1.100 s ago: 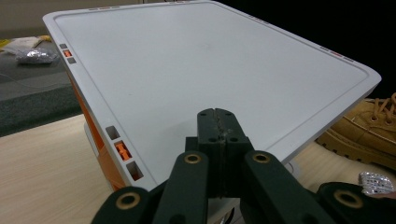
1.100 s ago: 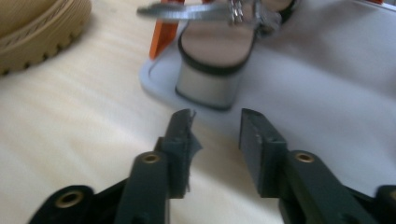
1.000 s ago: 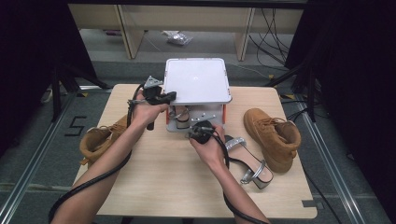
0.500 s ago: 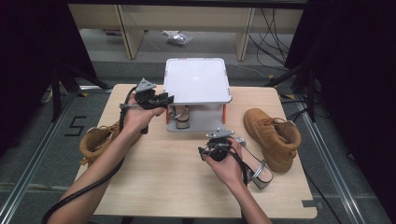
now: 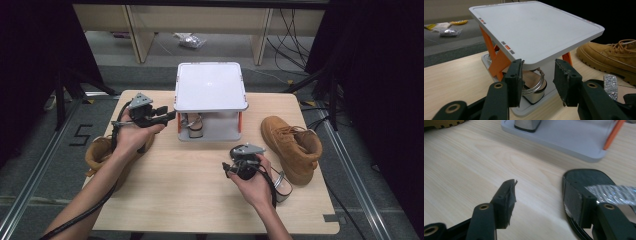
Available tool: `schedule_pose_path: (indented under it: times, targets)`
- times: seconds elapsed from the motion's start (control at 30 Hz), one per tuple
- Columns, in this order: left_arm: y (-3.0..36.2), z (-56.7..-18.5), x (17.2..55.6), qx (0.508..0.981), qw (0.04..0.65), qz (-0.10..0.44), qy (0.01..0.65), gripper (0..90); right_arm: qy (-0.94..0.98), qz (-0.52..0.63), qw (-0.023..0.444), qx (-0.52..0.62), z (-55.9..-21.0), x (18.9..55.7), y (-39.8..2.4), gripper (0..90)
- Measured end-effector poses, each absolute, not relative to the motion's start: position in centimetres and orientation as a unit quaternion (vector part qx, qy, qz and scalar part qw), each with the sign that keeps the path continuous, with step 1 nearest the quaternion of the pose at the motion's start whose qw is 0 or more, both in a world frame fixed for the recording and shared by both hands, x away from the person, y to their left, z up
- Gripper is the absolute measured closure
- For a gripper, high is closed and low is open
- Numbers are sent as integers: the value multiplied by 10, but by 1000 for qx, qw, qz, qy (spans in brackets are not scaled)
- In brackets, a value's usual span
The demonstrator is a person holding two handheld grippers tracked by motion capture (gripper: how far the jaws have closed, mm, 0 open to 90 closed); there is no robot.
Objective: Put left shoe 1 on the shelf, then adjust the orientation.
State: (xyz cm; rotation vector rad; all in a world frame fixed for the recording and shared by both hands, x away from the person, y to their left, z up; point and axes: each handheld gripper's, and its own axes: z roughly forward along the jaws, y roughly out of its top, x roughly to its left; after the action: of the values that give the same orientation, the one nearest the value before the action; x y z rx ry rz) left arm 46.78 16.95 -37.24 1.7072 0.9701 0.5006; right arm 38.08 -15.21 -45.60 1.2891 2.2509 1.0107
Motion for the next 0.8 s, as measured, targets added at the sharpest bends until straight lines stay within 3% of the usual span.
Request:
schedule_pose_path:
  times: [0.2,0.27,0.43,0.8]
  targets:
    - [154,-366,479,714,541,212,391,701,792,344,179,471,-444,366,-182,430]
    - [147,-366,489,715,539,220,388,777,791,340,184,475,-441,364,-194,424]
    - [133,-371,517,712,528,218,409,851,786,320,179,497,-433,356,-220,405]
    - [118,-384,531,721,512,206,420,893,820,241,161,493,-428,364,-251,375]
